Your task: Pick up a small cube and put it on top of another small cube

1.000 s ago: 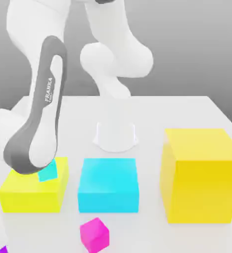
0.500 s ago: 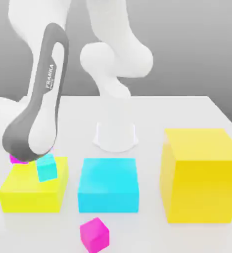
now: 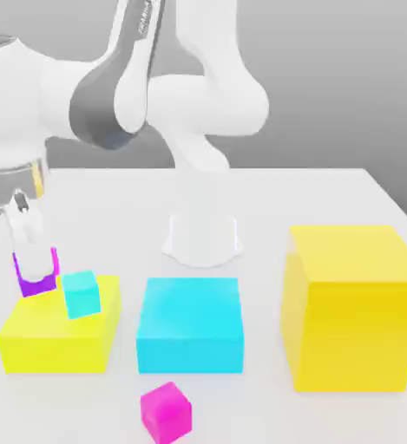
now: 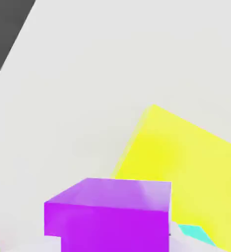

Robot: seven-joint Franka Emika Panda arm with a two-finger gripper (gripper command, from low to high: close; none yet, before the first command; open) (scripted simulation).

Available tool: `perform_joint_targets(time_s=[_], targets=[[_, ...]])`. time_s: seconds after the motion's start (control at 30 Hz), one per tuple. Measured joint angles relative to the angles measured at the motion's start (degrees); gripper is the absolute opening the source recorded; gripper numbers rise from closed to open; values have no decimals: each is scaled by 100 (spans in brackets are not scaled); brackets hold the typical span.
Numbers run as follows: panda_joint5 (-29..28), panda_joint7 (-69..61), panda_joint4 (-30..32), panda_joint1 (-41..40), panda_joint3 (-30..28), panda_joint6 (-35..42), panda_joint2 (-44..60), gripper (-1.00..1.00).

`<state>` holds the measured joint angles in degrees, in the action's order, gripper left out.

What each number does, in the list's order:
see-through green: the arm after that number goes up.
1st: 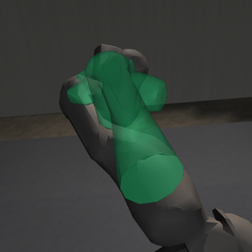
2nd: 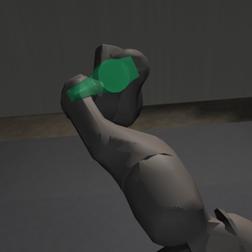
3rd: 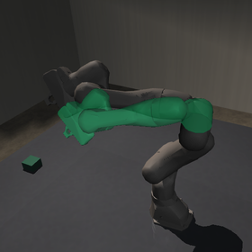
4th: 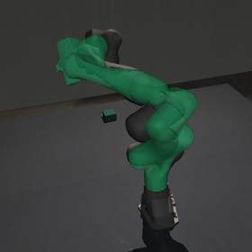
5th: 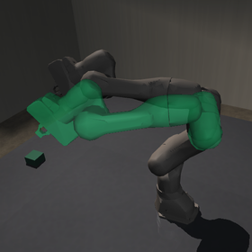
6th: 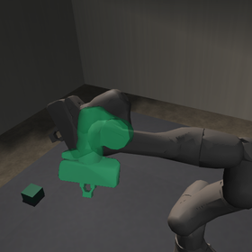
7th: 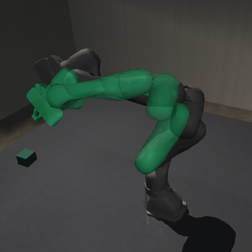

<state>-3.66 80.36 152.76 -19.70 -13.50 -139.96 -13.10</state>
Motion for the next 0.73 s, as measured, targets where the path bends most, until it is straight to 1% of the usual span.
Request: perform_joint_targets(time_s=[0.13,0.17,0.33,0.37,0.57,0.63,0.73], targets=[[-231,486,636,-250,156,198,-836,-100],[-256,549,748,-284,172,126,-875,-100],[-205,539,1045,-258,107,-960,-81,-100],[-188,528,1070,-262,111,-1087,24,100],[-183,524,1082,-257,105,-1148,75,100],[-209,546,1035,-283,133,-882,-143,100],[-267,596,909,-335,200,-196,-703,100]])
